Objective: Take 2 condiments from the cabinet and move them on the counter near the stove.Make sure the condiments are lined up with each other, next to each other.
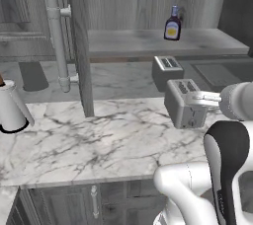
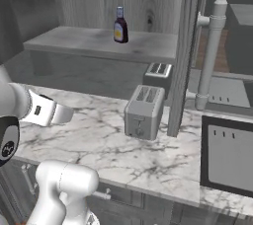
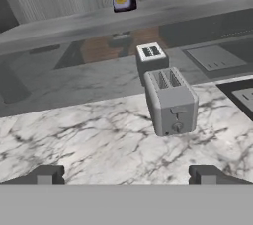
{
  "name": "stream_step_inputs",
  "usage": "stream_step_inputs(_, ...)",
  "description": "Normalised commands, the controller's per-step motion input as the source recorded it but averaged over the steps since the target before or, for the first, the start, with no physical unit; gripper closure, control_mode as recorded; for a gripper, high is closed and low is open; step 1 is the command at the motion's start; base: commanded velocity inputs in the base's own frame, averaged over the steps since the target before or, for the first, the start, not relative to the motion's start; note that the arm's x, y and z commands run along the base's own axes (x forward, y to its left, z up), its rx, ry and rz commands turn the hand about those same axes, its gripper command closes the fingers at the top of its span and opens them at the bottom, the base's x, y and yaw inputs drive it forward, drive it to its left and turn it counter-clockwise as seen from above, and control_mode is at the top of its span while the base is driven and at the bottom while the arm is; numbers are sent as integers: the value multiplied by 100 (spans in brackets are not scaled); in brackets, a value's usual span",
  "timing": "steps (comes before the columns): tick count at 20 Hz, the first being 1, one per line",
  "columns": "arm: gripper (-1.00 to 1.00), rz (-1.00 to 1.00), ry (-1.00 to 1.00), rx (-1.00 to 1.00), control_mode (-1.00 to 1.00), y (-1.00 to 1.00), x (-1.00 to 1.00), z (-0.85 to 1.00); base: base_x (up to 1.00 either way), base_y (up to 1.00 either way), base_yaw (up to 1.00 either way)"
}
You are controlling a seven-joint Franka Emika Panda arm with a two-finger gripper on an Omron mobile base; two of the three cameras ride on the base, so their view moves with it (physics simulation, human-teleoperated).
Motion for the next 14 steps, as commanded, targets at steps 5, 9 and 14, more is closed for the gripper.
stream_step_inputs(5, -100, -1, 0, 0, -100, -7, 0, 35, 0, 0, 0)
stream_step_inputs(9, -100, -1, 0, 0, -100, -8, 2, 59, 0, 0, 0)
stream_step_inputs(14, -100, 0, -2, 0, -100, -2, 12, 58, 0, 0, 0)
